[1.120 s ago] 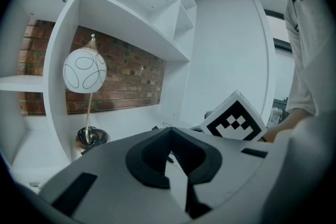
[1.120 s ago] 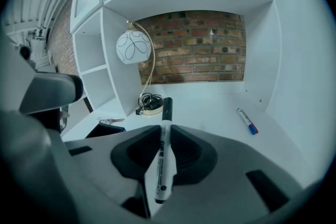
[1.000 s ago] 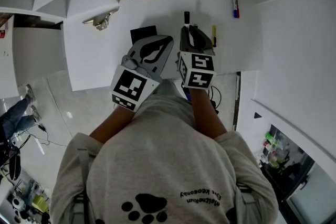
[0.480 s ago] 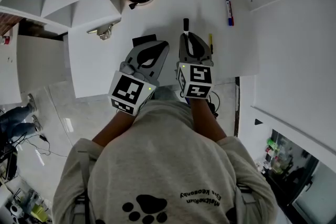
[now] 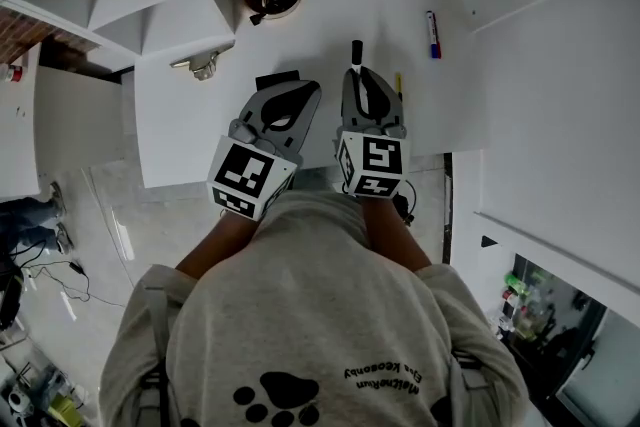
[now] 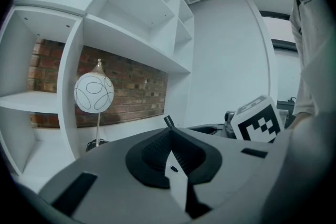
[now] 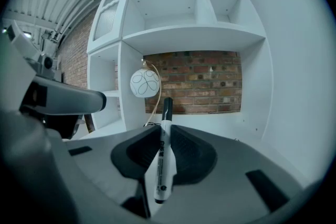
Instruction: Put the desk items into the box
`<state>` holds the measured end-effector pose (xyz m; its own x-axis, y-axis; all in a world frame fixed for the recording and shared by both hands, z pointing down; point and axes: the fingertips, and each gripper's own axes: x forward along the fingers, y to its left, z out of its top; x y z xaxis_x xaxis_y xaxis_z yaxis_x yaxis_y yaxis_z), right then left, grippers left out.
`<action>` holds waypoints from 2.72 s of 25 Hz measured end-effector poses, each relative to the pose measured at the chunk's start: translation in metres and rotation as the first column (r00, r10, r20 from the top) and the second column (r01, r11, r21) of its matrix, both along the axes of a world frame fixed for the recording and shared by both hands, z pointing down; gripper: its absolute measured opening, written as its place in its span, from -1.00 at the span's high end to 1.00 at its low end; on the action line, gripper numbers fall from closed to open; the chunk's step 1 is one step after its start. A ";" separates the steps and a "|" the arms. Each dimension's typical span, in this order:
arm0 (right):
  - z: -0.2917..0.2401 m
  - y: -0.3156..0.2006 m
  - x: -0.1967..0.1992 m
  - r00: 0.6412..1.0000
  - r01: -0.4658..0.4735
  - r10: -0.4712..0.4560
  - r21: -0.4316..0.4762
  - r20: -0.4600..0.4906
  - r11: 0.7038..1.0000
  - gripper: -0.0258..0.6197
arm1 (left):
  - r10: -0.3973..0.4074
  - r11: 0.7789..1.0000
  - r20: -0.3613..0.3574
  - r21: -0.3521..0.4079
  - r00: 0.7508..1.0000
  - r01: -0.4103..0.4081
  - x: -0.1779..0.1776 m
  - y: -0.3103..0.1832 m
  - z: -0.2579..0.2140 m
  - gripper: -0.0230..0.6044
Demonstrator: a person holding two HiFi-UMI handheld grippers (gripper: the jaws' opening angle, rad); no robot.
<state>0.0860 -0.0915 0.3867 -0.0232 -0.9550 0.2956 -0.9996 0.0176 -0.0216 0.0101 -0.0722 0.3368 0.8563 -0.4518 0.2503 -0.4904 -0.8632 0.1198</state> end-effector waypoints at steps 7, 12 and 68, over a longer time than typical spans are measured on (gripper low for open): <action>-0.017 0.001 -0.006 1.000 0.018 -0.016 0.075 -0.022 0.997 0.69 | -0.009 1.000 -0.006 0.012 1.000 0.009 -0.004 -0.001 -0.006 0.90; -0.022 0.001 -0.011 0.999 0.038 -0.035 0.120 -0.025 0.992 0.69 | -0.020 1.000 -0.004 0.015 1.000 0.020 -0.007 -0.001 -0.006 0.90; 0.001 -0.038 -0.127 0.950 0.308 -0.311 0.163 -0.005 0.937 0.69 | -0.231 0.971 0.061 -0.044 0.971 0.234 -0.101 -0.027 0.023 0.91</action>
